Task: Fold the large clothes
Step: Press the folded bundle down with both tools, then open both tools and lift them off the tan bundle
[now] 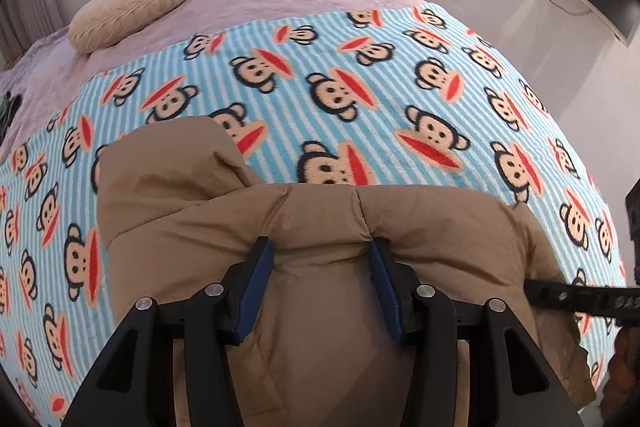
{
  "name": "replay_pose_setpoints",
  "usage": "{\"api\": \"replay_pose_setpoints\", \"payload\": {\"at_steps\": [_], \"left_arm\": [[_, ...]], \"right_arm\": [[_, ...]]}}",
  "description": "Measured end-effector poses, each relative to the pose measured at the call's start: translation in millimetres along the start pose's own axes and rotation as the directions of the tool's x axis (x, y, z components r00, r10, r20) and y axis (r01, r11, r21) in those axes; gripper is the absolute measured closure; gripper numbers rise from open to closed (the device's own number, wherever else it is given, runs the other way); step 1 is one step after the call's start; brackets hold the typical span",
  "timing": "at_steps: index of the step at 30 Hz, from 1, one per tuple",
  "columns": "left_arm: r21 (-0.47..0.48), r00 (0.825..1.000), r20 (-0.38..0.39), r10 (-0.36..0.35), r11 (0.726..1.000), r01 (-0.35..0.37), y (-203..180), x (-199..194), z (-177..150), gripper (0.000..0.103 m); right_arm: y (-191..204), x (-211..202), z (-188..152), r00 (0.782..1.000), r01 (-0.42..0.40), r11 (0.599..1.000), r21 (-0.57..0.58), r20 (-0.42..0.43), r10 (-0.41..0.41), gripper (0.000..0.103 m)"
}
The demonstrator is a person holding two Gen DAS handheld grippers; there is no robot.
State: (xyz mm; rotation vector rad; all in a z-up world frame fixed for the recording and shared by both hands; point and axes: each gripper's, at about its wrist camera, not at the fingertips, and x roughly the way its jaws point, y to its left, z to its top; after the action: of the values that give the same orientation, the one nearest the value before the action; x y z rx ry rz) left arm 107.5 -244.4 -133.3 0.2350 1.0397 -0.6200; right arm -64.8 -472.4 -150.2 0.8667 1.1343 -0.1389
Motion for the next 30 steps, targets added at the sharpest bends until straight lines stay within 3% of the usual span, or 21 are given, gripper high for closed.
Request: {"api": "replay_pose_setpoints", "payload": {"at_steps": [4,10,14,17,19,21,23,30], "left_arm": [[0.005,1.0,-0.019,0.016,1.0,-0.016,-5,2,4,0.053],[-0.1,0.999,-0.012,-0.045,0.994,0.044,41,-54,-3,0.053],[-0.199,0.989,-0.068,-0.128,0.974,0.113,76,-84,-33,0.053],[-0.238,0.978,-0.108,-0.178,0.96,0.148,80,-91,-60,0.053],[-0.249,0.973,-0.147,-0.18,0.958,0.14,76,-85,-75,0.051],[-0.253,0.977,-0.151,-0.152,0.961,0.111,72,-81,-89,0.039],[-0.262,0.979,-0.151,-0.133,0.961,0.091,69,-79,-96,0.039],[-0.314,0.98,-0.174,-0.099,0.949,0.04,73,-86,-98,0.039]], "right_arm": [[-12,10,0,1.0,-0.011,0.999,0.03,-0.008,0.011,0.097],[-1,10,-1,1.0,0.021,1.0,-0.014,-0.012,-0.021,0.097],[-6,9,-2,1.0,0.001,1.0,0.021,-0.012,-0.001,0.097],[-2,0,-4,1.0,0.017,1.0,0.011,-0.015,-0.017,0.097],[4,-8,-8,0.999,0.046,0.999,-0.016,-0.018,-0.046,0.096],[12,-20,-13,0.997,0.076,0.996,-0.05,-0.018,-0.077,0.096],[21,-34,-19,0.995,0.1,0.991,-0.091,-0.012,-0.102,0.092],[40,-72,-58,0.989,0.139,0.967,-0.212,-0.015,-0.146,0.092]]}}
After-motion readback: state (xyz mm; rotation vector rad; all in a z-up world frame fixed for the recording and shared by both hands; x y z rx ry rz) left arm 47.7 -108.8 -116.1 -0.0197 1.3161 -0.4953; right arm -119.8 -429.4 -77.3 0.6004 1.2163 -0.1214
